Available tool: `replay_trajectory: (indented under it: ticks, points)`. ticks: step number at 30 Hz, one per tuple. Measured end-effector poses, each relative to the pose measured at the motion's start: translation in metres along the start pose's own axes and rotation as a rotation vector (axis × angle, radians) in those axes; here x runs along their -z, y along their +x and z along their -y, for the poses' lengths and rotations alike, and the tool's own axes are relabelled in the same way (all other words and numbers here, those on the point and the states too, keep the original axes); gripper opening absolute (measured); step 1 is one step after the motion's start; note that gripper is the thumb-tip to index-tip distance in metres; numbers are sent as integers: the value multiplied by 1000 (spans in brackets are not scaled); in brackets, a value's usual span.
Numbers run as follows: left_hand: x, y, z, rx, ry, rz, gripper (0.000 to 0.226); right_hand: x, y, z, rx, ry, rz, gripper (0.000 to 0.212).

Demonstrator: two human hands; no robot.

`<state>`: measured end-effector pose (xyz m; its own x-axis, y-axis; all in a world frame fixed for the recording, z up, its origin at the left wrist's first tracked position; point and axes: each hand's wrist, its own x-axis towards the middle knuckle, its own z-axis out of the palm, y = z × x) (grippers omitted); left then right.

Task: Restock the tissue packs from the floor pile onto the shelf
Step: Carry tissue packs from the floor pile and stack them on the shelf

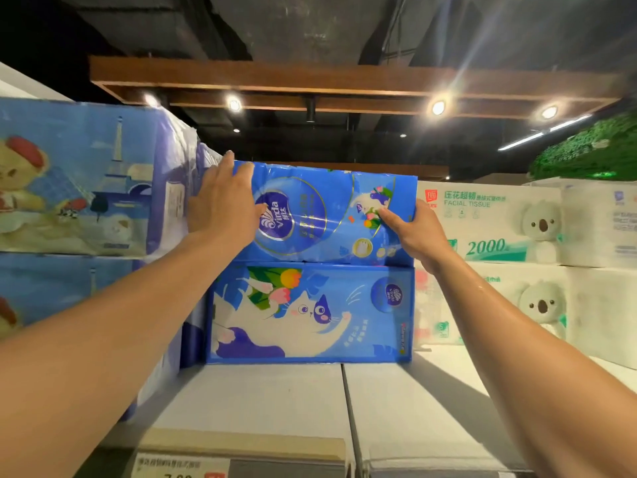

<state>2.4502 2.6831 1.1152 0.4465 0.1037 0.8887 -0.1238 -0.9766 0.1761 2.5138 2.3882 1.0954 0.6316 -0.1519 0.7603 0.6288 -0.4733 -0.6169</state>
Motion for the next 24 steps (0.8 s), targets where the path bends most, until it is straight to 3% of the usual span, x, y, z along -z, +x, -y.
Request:
replay_trajectory:
  ticks: [2, 6, 9, 11, 14, 19, 24]
  points:
    - [5, -4, -3, 2, 49, 47, 68, -1, 1, 1, -10, -37, -36, 63]
    - [14, -24, 0, -31, 58, 149, 75, -1, -12, 17, -114, -31, -105, 71]
    - [28, -39, 9, -44, 63, 166, 75, 8, -23, 34, -162, -116, -114, 94]
    - [38, -47, 12, -68, 9, 178, 76, 19, -35, 48, -135, -178, -141, 99]
    - [57, -61, 7, -86, -95, 215, 76, 37, -65, 76, -68, -280, -127, 91]
    - [100, -100, -13, -168, -167, 293, 79, 59, -145, 124, 111, -528, 63, 72]
    - [141, -164, -14, -266, -268, 420, 75, 88, -248, 163, 139, -574, 192, 55]
